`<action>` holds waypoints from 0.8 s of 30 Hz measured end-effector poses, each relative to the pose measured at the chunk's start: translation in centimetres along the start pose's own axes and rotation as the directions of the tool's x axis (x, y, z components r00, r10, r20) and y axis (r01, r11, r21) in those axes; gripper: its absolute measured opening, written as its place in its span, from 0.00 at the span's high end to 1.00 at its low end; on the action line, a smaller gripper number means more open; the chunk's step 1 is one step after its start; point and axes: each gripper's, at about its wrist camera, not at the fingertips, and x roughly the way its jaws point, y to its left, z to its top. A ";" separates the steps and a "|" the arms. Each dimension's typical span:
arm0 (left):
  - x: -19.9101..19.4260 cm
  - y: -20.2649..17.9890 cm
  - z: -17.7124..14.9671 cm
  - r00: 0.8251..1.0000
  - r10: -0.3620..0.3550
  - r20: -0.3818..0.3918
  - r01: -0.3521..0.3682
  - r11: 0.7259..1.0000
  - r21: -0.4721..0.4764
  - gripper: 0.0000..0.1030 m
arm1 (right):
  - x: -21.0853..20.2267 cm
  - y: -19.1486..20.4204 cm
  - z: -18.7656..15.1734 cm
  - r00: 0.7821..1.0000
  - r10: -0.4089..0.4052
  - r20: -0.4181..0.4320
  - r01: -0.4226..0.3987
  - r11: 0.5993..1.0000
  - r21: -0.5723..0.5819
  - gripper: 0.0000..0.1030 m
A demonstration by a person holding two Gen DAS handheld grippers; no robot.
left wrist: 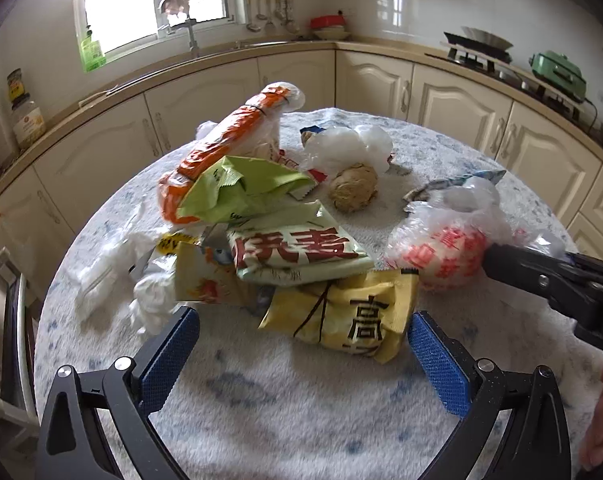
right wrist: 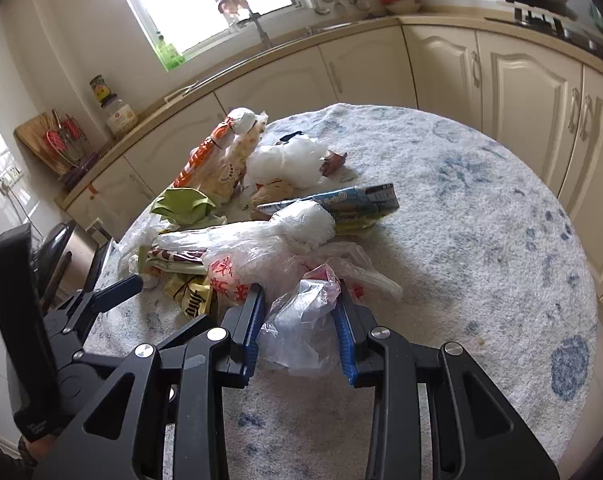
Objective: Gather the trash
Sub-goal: 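Grasp the yellow snack wrapper with the left gripper while the right gripper grasps a clear plastic bag, then carry both items to the blue bin and open both grippers to drop them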
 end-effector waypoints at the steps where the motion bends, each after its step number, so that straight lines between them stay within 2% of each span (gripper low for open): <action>1: 0.5 -0.1 0.1 1.000 -0.010 -0.013 0.010 1.000 0.006 0.01 | -0.1 -0.2 -0.1 1.000 0.003 0.001 -0.003 1.000 0.006 0.68; 3: 1.2 -0.4 0.5 0.999 -0.038 -0.028 0.038 0.999 0.012 0.11 | -0.4 -0.6 -0.3 1.000 0.006 0.004 -0.006 1.000 0.016 0.68; 4: 1.4 -0.5 0.5 0.998 -0.053 -0.039 0.054 0.998 0.015 0.25 | -0.5 -0.7 -0.3 1.000 0.007 0.005 -0.007 1.000 0.020 0.68; 5: 1.8 -0.6 0.5 0.996 -0.073 -0.059 0.074 0.997 0.012 0.34 | -0.6 -0.8 -0.3 1.000 0.008 0.007 -0.008 1.000 0.024 0.68; 11: 1.1 0.8 0.0 0.989 -0.146 -0.027 0.144 0.988 -0.054 0.37 | -1.7 -1.2 -1.0 1.000 0.024 0.019 -0.025 0.999 0.048 0.68; 15: -0.1 1.9 -1.3 0.987 -0.160 -0.012 0.158 0.982 -0.102 0.37 | -2.9 -1.4 -2.1 0.998 0.049 0.026 -0.051 0.996 0.067 0.68; 24: -4.1 1.0 -2.9 0.985 -0.172 0.028 0.174 0.980 -0.095 0.38 | -5.9 -1.3 -3.8 0.998 0.030 0.055 -0.032 0.999 0.041 0.69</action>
